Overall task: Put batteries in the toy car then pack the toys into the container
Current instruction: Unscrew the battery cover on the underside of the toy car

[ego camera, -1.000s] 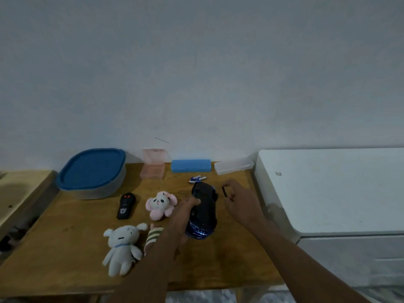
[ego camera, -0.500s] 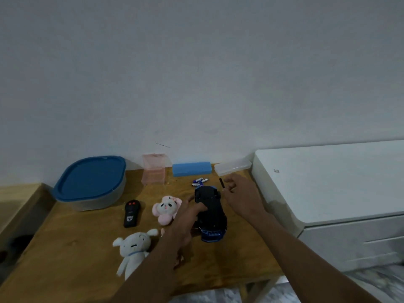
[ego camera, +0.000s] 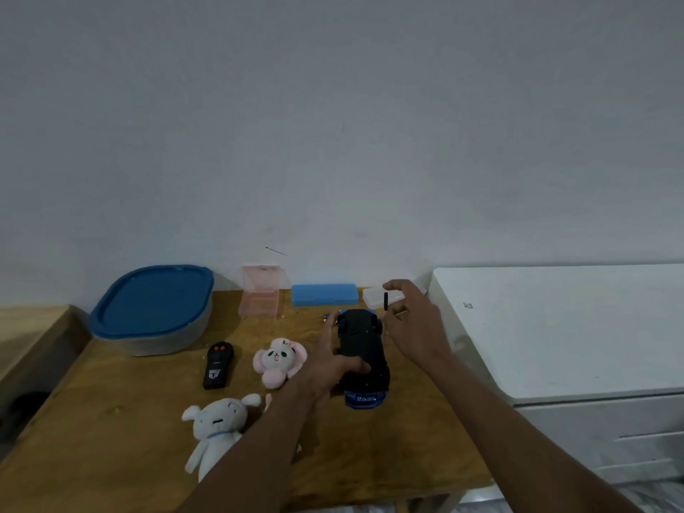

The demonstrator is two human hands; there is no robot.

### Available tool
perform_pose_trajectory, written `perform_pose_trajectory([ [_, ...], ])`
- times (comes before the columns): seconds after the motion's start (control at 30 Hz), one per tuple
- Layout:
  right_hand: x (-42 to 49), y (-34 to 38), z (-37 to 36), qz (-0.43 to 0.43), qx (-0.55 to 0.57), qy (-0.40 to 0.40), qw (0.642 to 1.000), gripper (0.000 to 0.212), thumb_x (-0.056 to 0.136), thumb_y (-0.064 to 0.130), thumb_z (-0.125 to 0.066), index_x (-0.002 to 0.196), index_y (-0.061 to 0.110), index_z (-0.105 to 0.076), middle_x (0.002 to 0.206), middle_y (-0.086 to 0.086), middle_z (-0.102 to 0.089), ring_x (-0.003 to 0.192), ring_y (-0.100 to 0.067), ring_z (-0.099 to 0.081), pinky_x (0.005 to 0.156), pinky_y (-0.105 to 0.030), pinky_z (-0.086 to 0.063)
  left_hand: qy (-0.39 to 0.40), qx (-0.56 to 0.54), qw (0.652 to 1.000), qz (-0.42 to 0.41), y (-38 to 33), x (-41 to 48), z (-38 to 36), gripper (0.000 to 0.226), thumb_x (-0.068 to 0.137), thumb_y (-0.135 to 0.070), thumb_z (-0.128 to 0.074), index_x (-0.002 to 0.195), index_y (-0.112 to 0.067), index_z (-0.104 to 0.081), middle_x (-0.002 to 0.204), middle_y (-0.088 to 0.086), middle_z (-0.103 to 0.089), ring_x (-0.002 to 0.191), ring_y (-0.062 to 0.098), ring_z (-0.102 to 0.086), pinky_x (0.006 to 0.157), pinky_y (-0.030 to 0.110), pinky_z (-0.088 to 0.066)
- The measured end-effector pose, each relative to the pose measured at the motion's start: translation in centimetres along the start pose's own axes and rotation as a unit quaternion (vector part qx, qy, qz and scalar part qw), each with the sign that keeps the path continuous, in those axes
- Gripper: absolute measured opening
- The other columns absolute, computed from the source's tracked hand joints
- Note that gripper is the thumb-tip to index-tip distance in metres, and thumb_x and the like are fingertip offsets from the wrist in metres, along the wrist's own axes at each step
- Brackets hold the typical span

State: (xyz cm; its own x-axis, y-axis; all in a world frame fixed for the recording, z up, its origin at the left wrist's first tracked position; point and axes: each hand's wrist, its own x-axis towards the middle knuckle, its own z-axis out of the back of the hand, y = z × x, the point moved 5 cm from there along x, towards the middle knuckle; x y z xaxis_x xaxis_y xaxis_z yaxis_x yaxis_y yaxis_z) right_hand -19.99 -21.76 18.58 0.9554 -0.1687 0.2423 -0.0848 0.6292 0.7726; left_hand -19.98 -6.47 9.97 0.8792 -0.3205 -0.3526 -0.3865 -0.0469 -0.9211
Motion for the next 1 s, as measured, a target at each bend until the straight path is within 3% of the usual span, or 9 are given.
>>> perform_pose_trajectory([
  [0.1, 0.5, -0.5, 0.2, 0.012, 0.028, 0.007, 1.000, 0.033, 0.086, 0.007, -0.061, 0.100, 0.037, -0.053, 0.076, 0.000, -0.067, 0.070, -0.012, -0.066, 0.063, -0.028, -0.059, -0.007, 0.006, 1.000, -0.014, -0.4, 0.2, -0.5, 0.112, 0.067, 0.013, -0.069, 0.145, -0.051, -0.021, 0.129, 0.018, -0.056, 0.111, 0.040, -0.060, 0.092, 0.060, -0.051],
  [0.23, 1.1, -1.3, 0.2, 0.005, 0.082, -0.007, 0.997, 0.021, 0.086, 0.009, -0.062, 0.094, 0.026, -0.052, 0.074, -0.003, -0.067, 0.070, -0.017, -0.069, 0.069, -0.045, -0.060, -0.010, 0.008, 1.000, -0.026, -0.6, 0.7, -1.0, 0.113, 0.068, 0.015, -0.068, 0.147, -0.050, -0.019, 0.130, 0.017, -0.056, 0.112, 0.038, -0.060, 0.093, 0.059, -0.050],
  [0.47, 2.3, -1.9, -0.1, 0.033, 0.121, -0.022, 0.992, 0.019, 0.086, 0.011, -0.064, 0.086, 0.024, -0.051, 0.075, 0.004, -0.062, 0.074, -0.018, -0.068, 0.065, -0.044, -0.060, -0.021, 0.013, 0.999, -0.029, -0.7, 1.2, -1.8, 0.110, 0.074, 0.018, -0.065, 0.149, -0.045, -0.015, 0.126, 0.017, -0.058, 0.109, 0.034, -0.061, 0.076, 0.040, -0.057],
  [0.57, 2.7, -2.1, -0.2, 0.035, 0.135, -0.028, 0.990, 0.018, 0.086, 0.006, -0.064, 0.082, 0.018, -0.051, 0.080, 0.007, -0.061, 0.074, -0.021, -0.068, 0.065, -0.043, -0.060, -0.025, 0.005, 0.999, -0.022, -0.7, 1.4, -1.9, 0.109, 0.074, 0.018, -0.064, 0.148, -0.046, -0.017, 0.124, 0.018, -0.060, 0.108, 0.037, -0.062, 0.079, 0.043, -0.057],
  [0.7, 3.3, -2.2, -0.4, 0.051, 0.120, -0.014, 0.991, 0.038, 0.087, 0.007, -0.063, 0.070, 0.035, -0.043, 0.083, 0.001, -0.062, 0.079, -0.024, -0.067, 0.065, -0.044, -0.060, -0.034, 0.010, 0.999, -0.019, -0.7, 1.5, -1.4, 0.110, 0.074, 0.017, -0.065, 0.149, -0.046, -0.016, 0.124, 0.016, -0.060, 0.110, 0.038, -0.061, 0.088, 0.051, -0.055],
  [0.87, 3.6, -2.3, -0.8, 0.067, 0.131, -0.012, 0.989, 0.013, 0.088, 0.005, -0.063, 0.085, 0.012, -0.053, 0.071, 0.000, -0.056, 0.077, -0.025, -0.067, 0.065, -0.044, -0.060, -0.042, 0.007, 0.999, -0.021, -0.9, 1.7, -0.9, 0.111, 0.074, 0.018, -0.064, 0.149, -0.048, -0.017, 0.122, 0.017, -0.063, 0.109, 0.039, -0.063, 0.095, 0.059, -0.050],
  [1.0, 3.9, -2.2, -0.9, 0.073, 0.139, -0.008, 0.988, 0.013, 0.088, 0.004, -0.063, 0.085, 0.012, -0.052, 0.075, -0.002, -0.059, 0.077, -0.024, -0.068, 0.066, -0.042, -0.060, -0.042, 0.004, 0.999, -0.024, -1.0, 1.7, -0.8, 0.111, 0.075, 0.019, -0.064, 0.150, -0.048, -0.016, 0.122, 0.017, -0.064, 0.107, 0.037, -0.063, 0.091, 0.054, -0.053],
])
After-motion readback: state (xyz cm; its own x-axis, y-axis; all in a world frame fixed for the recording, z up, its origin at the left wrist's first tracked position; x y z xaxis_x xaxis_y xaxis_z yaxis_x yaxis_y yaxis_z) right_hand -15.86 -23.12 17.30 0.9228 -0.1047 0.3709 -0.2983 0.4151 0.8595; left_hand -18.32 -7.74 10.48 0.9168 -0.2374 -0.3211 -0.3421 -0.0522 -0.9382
